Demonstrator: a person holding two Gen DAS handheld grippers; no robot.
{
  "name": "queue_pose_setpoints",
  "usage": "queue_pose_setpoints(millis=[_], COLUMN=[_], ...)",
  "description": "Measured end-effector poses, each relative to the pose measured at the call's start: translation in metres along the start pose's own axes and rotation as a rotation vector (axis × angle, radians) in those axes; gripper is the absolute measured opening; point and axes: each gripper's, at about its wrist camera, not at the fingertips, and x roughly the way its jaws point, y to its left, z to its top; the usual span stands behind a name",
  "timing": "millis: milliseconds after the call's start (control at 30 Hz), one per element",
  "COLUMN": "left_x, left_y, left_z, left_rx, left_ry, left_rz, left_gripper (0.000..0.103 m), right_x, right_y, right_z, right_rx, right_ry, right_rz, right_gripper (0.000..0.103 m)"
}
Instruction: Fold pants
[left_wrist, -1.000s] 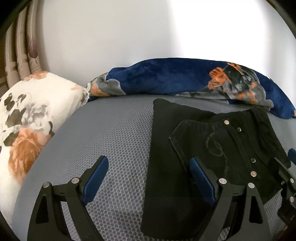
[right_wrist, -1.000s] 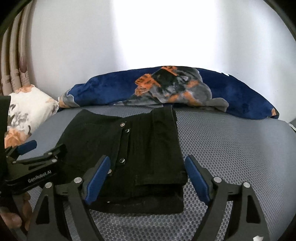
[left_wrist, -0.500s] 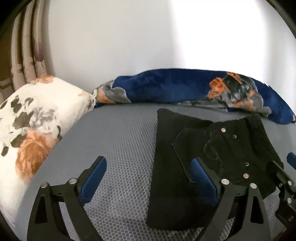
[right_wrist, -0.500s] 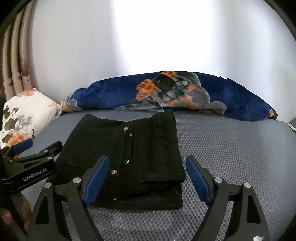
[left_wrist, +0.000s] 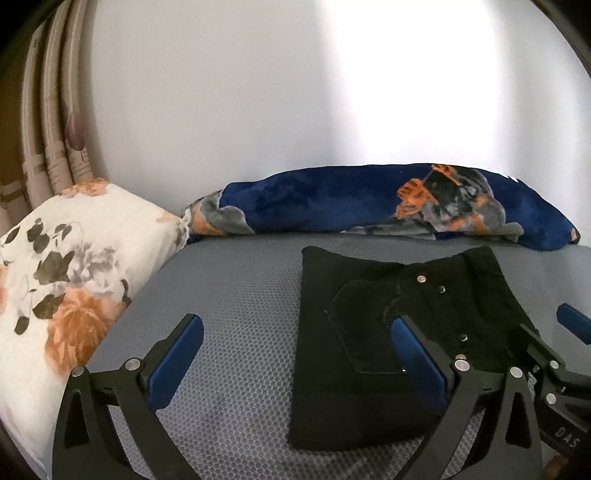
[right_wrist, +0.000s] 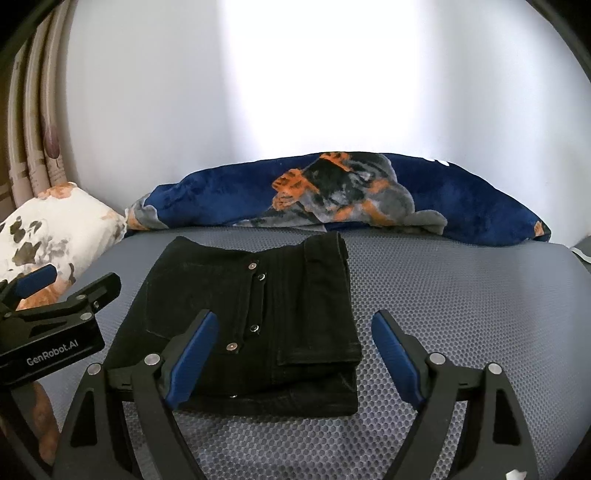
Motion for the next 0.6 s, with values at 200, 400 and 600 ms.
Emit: queue_pose_setpoints(millis=[200, 400, 600], left_x=[-0.0041, -0.0059, -0.0097], left_y=[-0.0022, -0.0014, -0.0038], left_z=[0.0015, 0.0034, 0.0041], left_rx=[0.000, -0.002, 0.003], left_ry=[0.002, 0.000, -0.005], left_rz=[-0.010, -0.022, -0.019], left_gripper=[0.102, 0.102, 0.102], right_x=[-0.0026, -0.0039, -0.0039], right_y=[-0.0034, -0.0056, -0.0061], right_z=[0.0006, 0.0020, 0.0027], right_rx=[0.002, 0.006, 0.007], right_ry=[-0.003, -0.002, -0.002], right_rz=[-0.001, 0.000, 0.001], right_gripper=[0.085, 0.085, 0.085])
